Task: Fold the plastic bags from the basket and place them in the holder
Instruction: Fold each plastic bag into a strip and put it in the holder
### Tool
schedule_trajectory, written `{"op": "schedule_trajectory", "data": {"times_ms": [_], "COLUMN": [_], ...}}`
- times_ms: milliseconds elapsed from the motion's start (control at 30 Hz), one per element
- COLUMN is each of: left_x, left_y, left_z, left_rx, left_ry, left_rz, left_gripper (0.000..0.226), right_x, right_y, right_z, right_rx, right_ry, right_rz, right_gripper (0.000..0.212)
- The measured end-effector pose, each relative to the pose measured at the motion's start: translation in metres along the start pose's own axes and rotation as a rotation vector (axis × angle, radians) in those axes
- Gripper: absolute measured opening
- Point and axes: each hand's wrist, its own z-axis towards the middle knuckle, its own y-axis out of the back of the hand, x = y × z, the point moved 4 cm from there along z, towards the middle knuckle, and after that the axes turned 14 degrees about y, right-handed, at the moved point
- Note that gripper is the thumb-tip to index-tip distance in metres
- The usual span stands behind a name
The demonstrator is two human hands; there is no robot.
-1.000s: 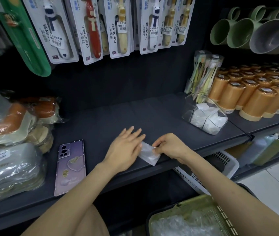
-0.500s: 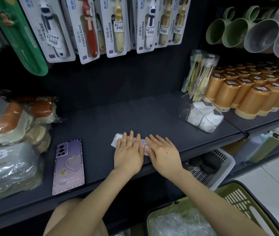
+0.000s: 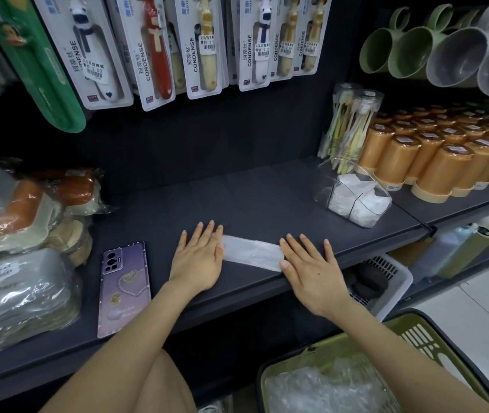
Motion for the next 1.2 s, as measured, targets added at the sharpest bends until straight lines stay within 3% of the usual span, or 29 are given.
{"op": "schedule_trajectory", "data": {"times_ms": [67, 100, 233, 400, 467, 533, 633, 667, 767, 867, 933, 1033, 1200], "left_x": [0.000, 0.000, -0.002, -0.001, 0.000, 0.005, 0.014, 0.011, -0.014, -0.042, -0.051, -0.059, -0.071], "left_y": [-0.001, -0.001, 0.002, 0.002, 0.004, 0.008, 0.019, 0.024, 0.039, 0.046, 0.048, 0.052, 0.055], "left_z": [0.000, -0.001, -0.003, -0.004, -0.003, -0.001, -0.003, -0.005, -0.013, -0.024, -0.031, -0.042, -0.061], "left_rx": [-0.003, -0.002, 0.009, 0.012, 0.006, 0.032, 0.095, 0.094, 0.194, 0.495, 0.580, 0.638, 0.646], "left_ry": [0.003, 0.006, -0.009, -0.003, -0.001, 0.047, 0.186, 0.164, -0.044, -0.195, -0.219, -0.213, -0.165], "left_rz": [-0.006, -0.007, -0.018, -0.044, -0.108, -0.358, -1.002, -1.064, -0.911, -0.926, -0.954, -1.078, -1.233], "left_gripper": [0.051, 0.051, 0.051, 0.052, 0.052, 0.055, 0.053, 0.051, 0.041, 0.024, 0.013, 0.025, 0.009], "right_x": [-0.005, -0.004, 0.016, 0.034, 0.032, 0.031, 0.027, 0.025, 0.018, 0.010, 0.005, -0.003, -0.010], "right_y": [0.004, 0.008, 0.023, 0.019, 0.021, 0.025, 0.033, 0.037, 0.058, 0.082, 0.099, 0.119, 0.128], "right_z": [-0.004, -0.003, 0.001, 0.015, 0.016, 0.012, 0.005, 0.003, -0.001, -0.002, -0.001, 0.000, -0.002], "right_rx": [0.058, 0.010, -0.441, -0.198, -0.252, -0.348, -0.456, -0.478, -0.484, -0.425, -0.388, -0.349, -0.346], "right_ry": [-0.047, -0.104, -0.359, -0.587, -0.664, -0.721, -0.661, -0.620, -0.454, -0.337, -0.265, -0.207, -0.198], "right_rz": [0.044, 0.087, -0.016, 0.069, 0.173, 0.299, 0.585, 0.699, 0.856, 0.916, 0.961, 0.987, 1.026], "right_gripper": [0.100, 0.096, 0.052, 0.034, 0.022, 0.013, 0.012, 0.013, 0.017, 0.024, 0.027, 0.029, 0.024]}}
